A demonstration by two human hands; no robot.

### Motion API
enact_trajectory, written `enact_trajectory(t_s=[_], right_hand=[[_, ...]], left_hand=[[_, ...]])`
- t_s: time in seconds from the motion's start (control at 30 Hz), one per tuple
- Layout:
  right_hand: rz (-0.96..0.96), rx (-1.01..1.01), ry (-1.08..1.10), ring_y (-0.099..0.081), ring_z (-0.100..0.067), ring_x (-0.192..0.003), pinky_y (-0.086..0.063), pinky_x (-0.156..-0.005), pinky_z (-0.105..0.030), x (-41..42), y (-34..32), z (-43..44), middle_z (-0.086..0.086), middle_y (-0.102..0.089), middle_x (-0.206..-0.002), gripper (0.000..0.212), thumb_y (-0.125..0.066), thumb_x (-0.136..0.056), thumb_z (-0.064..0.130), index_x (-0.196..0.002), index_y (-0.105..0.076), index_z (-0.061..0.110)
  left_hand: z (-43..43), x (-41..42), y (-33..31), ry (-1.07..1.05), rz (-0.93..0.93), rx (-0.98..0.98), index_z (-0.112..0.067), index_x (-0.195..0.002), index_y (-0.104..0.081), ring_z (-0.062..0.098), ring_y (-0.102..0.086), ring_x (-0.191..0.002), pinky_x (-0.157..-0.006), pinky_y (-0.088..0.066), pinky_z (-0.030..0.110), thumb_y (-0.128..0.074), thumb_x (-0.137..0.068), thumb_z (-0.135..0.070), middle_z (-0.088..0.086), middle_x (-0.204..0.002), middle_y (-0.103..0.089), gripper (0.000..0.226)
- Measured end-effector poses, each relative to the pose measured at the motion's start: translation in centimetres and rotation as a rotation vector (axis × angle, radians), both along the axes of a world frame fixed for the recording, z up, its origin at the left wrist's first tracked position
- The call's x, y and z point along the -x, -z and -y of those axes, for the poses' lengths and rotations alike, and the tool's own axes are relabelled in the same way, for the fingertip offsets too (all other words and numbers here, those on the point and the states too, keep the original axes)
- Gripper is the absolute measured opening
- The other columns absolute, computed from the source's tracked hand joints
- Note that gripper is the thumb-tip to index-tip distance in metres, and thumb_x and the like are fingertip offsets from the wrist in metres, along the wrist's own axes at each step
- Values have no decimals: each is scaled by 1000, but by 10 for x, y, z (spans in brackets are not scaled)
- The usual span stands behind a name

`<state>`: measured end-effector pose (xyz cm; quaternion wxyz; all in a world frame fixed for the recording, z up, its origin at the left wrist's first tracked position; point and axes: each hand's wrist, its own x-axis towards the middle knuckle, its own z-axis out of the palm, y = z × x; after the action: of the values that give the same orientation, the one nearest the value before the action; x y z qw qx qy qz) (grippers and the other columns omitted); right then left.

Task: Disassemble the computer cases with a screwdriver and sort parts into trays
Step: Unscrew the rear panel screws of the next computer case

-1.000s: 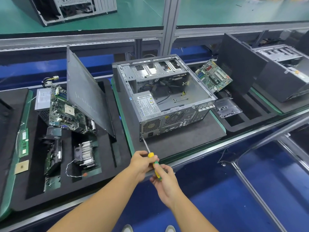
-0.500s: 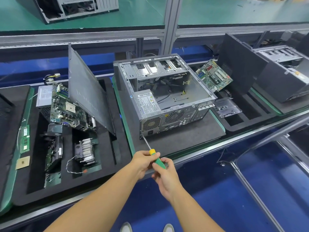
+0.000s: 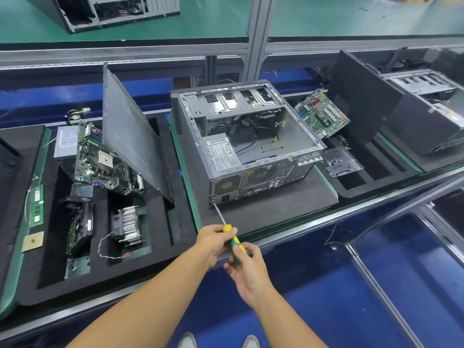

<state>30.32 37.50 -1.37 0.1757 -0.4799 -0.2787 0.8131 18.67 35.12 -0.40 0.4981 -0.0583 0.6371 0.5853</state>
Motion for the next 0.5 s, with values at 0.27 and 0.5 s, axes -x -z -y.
enact_trajectory(t_s=[0.27, 0.5], right_hand=[[56, -28, 29, -53, -19, -67, -53, -59, -30, 3, 6, -9, -19, -57, -104, 19, -52, -103, 9, -120, -56, 1], [113, -162, -23, -60, -14, -66, -58, -73, -29, -2, 11, -13, -17, -61, -111, 26, -62, -95, -2, -115, -60, 15]], left_hand=[[-7, 24, 2, -100, -28, 59, 0, -101, -66, 25, -71, -85, -68, -60, 32, -57, -92, -2, 15, -95, -72, 13], [-32, 55, 11, -282, 157, -33, 1, -118, -58, 26, -69, -94, -83, -58, 37, -66, -95, -16, 16, -110, -69, 29]])
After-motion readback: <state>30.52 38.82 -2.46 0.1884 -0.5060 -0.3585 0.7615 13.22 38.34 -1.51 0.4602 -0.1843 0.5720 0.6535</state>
